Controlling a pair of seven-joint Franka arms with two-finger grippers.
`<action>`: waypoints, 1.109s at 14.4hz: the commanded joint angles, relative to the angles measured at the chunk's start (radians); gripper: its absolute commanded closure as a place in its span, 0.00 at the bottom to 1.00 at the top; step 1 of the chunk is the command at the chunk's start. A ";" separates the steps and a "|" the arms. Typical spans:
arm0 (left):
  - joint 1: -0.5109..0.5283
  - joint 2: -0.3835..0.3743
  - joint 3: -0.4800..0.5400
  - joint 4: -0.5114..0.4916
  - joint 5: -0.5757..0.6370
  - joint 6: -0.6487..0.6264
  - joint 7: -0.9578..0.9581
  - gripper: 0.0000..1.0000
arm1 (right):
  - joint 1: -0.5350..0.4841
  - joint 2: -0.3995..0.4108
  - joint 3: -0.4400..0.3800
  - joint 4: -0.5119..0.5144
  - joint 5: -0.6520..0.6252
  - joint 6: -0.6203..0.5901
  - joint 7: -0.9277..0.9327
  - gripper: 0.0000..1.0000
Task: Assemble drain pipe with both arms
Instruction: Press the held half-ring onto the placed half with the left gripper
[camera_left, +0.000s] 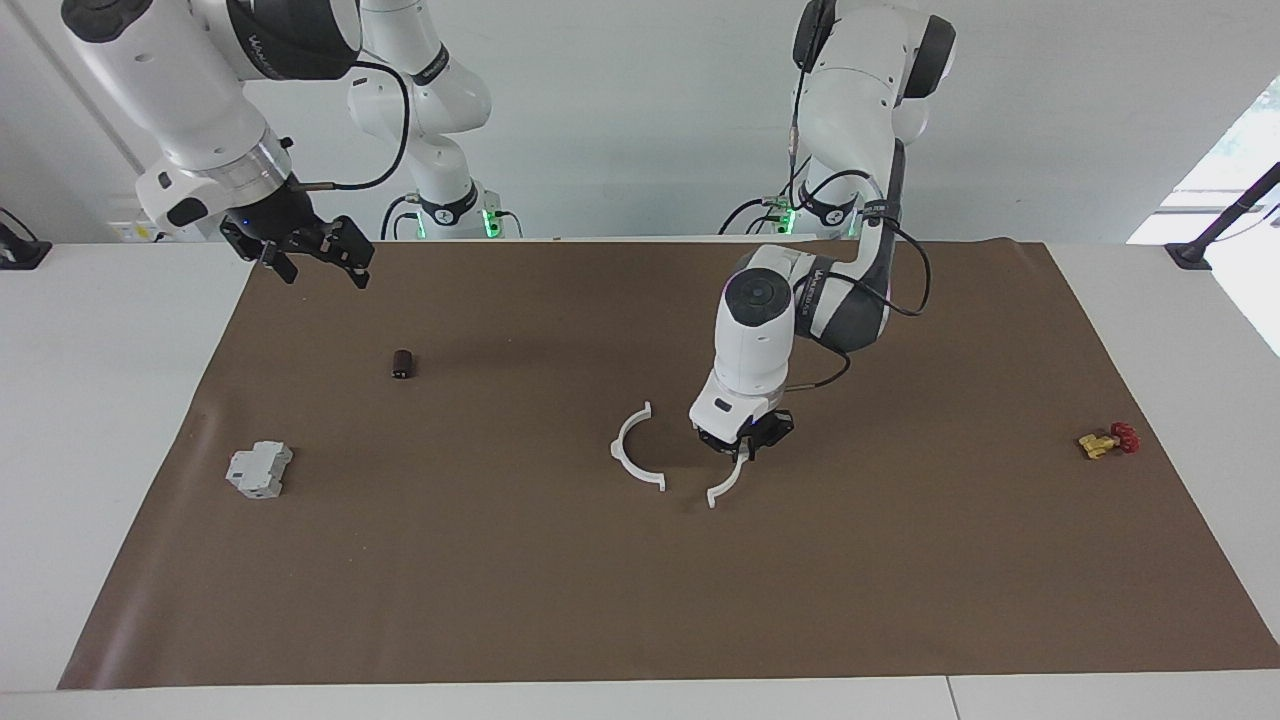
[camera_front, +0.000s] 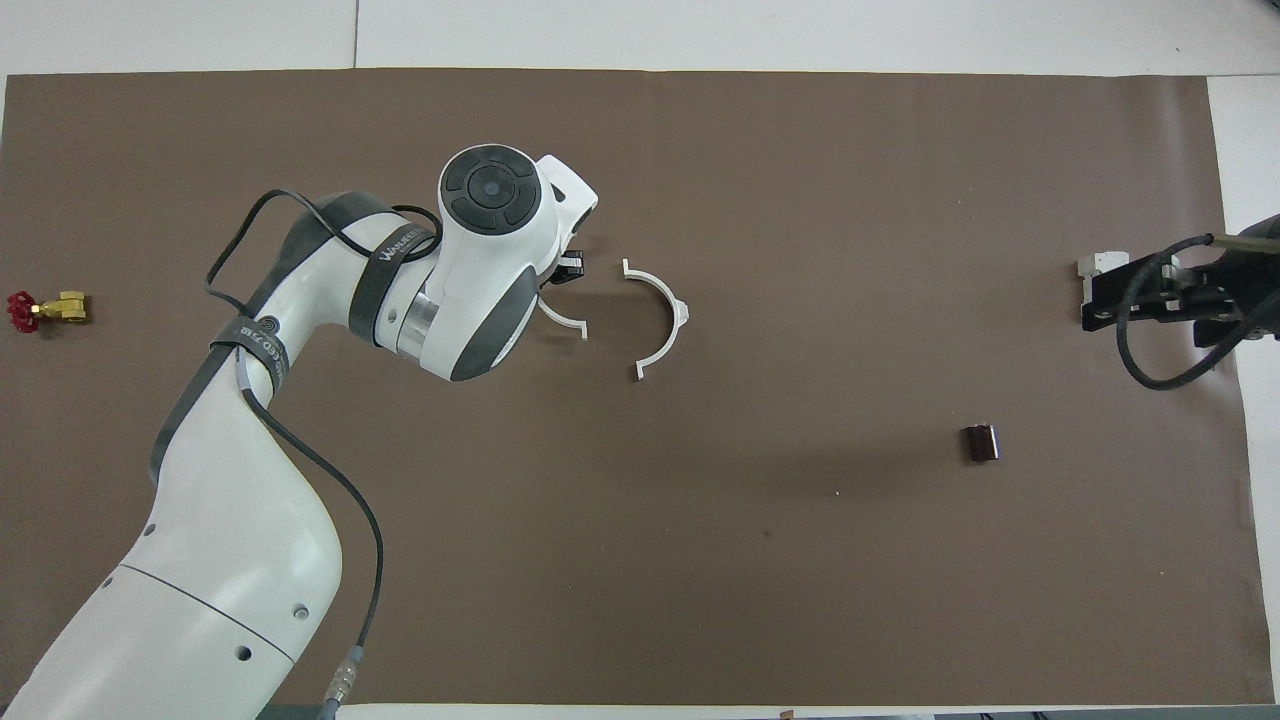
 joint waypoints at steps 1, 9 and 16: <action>-0.021 -0.005 0.010 -0.041 -0.019 0.048 -0.012 1.00 | -0.033 -0.025 0.054 -0.050 -0.035 0.022 -0.027 0.00; -0.065 -0.033 0.009 -0.153 -0.019 0.160 -0.012 1.00 | -0.059 -0.018 0.070 -0.044 -0.059 0.037 -0.042 0.00; -0.090 -0.048 0.009 -0.173 -0.019 0.149 -0.012 1.00 | -0.070 -0.013 0.068 -0.004 -0.042 0.030 -0.051 0.00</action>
